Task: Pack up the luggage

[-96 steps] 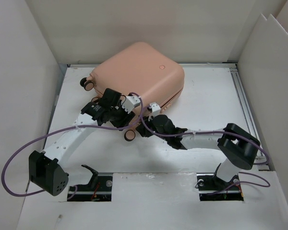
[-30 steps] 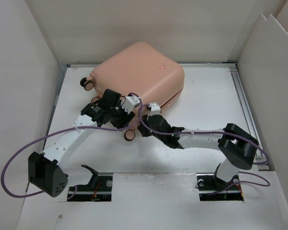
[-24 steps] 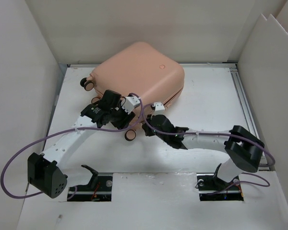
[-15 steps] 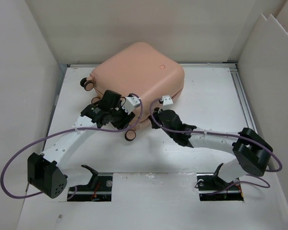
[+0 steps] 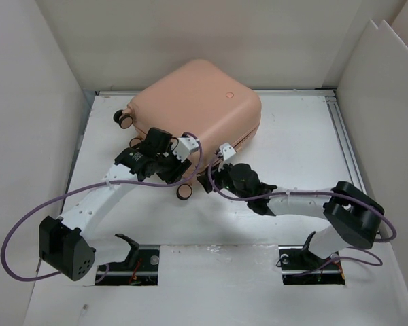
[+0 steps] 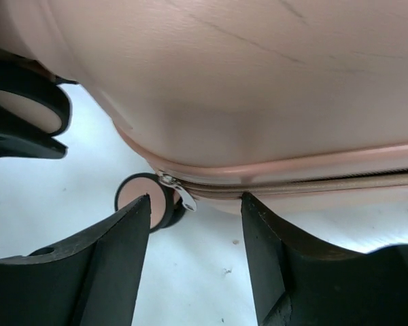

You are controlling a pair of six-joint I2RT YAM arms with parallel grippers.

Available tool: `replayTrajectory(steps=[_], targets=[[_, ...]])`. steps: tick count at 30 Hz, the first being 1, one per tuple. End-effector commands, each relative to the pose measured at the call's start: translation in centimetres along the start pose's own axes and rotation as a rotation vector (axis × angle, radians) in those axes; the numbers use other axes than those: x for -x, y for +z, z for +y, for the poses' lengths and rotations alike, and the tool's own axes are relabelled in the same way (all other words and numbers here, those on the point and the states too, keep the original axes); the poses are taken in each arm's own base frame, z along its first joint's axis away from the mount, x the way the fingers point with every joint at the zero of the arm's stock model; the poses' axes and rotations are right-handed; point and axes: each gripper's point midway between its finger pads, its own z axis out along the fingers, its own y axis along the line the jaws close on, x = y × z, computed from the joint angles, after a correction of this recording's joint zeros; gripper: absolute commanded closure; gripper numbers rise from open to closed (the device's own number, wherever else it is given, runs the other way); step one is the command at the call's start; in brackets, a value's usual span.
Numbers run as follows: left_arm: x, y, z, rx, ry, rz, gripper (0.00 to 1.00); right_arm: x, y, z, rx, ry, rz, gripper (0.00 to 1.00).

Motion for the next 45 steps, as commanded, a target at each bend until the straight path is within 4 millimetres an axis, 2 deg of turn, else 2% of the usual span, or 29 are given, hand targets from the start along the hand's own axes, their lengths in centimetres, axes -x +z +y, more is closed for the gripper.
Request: replayTrajectory(steps=[1, 3, 7, 11, 12, 13, 14, 17, 21, 26, 30, 31, 33, 37, 38, 41, 42, 45], targets=[[2.3, -0.6, -0.1, -0.012, 0.011, -0.071, 1.0, 2.7, 0.6, 4.3, 0.174, 0.008, -0.124, 0.39], [2.1, -0.3, -0.2, -0.016, -0.001, -0.063, 1.0, 3.4, 1.1, 4.4, 0.174, 0.012, -0.156, 0.39], [2.3, 0.0, -0.4, -0.034, -0.01, -0.067, 1.0, 3.2, 1.7, 4.4, 0.153, 0.036, -0.164, 0.39], [2.8, -0.2, -0.5, -0.041, -0.017, -0.08, 1.0, 1.8, 1.7, 3.6, 0.071, 0.05, -0.126, 0.39], [2.8, -0.2, -0.7, -0.05, -0.016, -0.083, 1.0, 1.6, 1.4, 4.0, 0.066, 0.059, -0.118, 0.39], [3.1, -0.1, -0.6, -0.05, -0.016, -0.083, 1.0, 0.7, 1.1, 3.2, 0.015, 0.06, -0.097, 0.39], [3.5, -0.3, -0.5, -0.047, -0.014, -0.093, 1.0, 0.5, 0.6, 3.8, 0.013, 0.076, -0.102, 0.39], [3.8, -0.3, -0.4, -0.046, -0.023, -0.095, 1.0, -0.4, -1.1, 3.8, 0.003, 0.089, -0.096, 0.39], [4.1, -0.5, -0.3, -0.044, -0.021, -0.104, 1.0, -1.0, -1.6, 3.9, 0.01, 0.085, -0.086, 0.38], [3.8, -0.3, -0.4, -0.049, -0.025, -0.087, 1.0, 0.3, -0.9, 3.9, -0.017, 0.083, -0.113, 0.37], [3.8, -0.3, -0.4, -0.049, -0.025, -0.087, 1.0, -0.5, 0.2, 3.6, -0.048, 0.074, -0.094, 0.37], [3.8, -0.3, -0.4, -0.049, -0.025, -0.087, 1.0, 0.2, 0.4, 3.9, -0.042, 0.088, -0.107, 0.37], [3.8, -0.3, -0.4, -0.049, -0.025, -0.087, 1.0, -0.3, 0.8, 3.7, -0.06, 0.107, -0.101, 0.37], [3.5, -0.1, -0.7, -0.061, -0.026, -0.081, 1.0, 0.5, 1.6, 3.5, -0.105, 0.101, -0.1, 0.37], [3.5, -0.1, -0.7, -0.061, -0.026, -0.081, 1.0, -0.2, 1.8, 3.0, -0.131, 0.087, -0.069, 0.37], [3.6, -0.4, -0.7, -0.058, -0.024, -0.089, 1.0, -0.2, 1.8, 2.9, -0.144, 0.103, -0.066, 0.41], [3.7, -0.4, -0.8, -0.067, -0.024, -0.092, 1.0, -0.2, 1.8, 2.9, -0.144, 0.103, -0.066, 0.49], [3.7, -0.4, -0.8, -0.067, -0.024, -0.092, 1.0, -0.1, 1.8, 2.8, -0.152, 0.114, -0.07, 0.62]])
